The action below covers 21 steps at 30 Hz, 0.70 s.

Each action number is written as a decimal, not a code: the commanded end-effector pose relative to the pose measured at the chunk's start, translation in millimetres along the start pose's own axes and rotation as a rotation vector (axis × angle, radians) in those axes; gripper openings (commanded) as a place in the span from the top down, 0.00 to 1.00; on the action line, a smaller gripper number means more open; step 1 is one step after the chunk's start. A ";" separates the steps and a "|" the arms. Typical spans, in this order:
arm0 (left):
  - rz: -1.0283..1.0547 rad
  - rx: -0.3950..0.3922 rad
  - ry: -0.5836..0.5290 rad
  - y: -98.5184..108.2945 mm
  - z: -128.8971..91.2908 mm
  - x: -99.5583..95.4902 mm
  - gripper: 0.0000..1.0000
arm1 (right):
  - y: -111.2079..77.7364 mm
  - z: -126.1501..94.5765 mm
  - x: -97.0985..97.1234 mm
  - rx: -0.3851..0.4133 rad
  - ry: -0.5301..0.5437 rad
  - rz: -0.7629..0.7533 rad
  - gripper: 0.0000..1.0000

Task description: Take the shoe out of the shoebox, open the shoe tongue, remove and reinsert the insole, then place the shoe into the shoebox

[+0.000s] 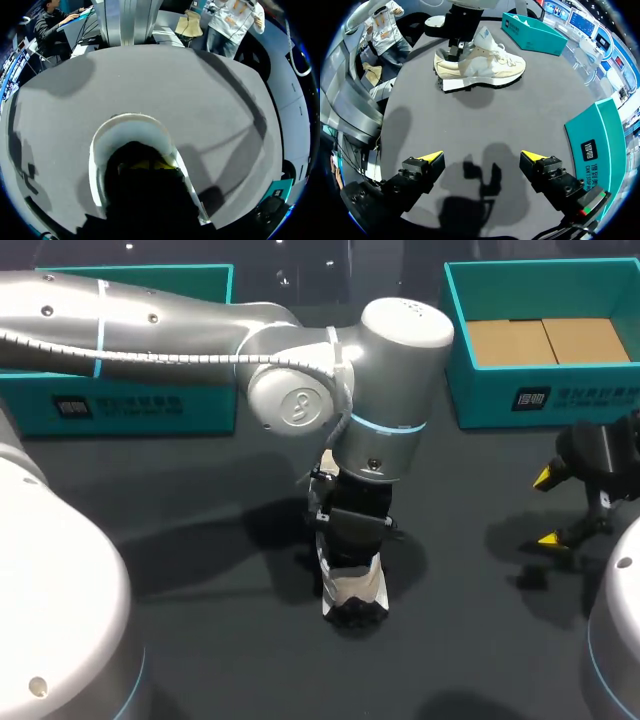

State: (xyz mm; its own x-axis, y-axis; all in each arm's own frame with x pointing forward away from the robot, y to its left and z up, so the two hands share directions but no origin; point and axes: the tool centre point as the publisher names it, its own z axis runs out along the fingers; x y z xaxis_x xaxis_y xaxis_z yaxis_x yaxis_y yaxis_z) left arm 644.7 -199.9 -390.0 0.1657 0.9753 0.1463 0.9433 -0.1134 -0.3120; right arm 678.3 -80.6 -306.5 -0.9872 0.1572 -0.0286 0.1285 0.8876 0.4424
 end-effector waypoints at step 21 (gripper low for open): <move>-0.029 -0.002 -0.142 -3.8 2.1 -23.7 1.00 | 0.0 -0.9 2.4 0.003 -0.004 0.000 0.00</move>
State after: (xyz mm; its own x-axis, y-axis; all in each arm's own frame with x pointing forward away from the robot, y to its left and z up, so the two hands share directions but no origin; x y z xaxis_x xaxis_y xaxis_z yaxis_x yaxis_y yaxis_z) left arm 639.1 -216.1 -376.4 0.0972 0.9952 0.0146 0.9479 -0.0881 -0.3062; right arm 678.3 -80.7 -306.5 -0.9872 0.1570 -0.0284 0.1284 0.8876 0.4425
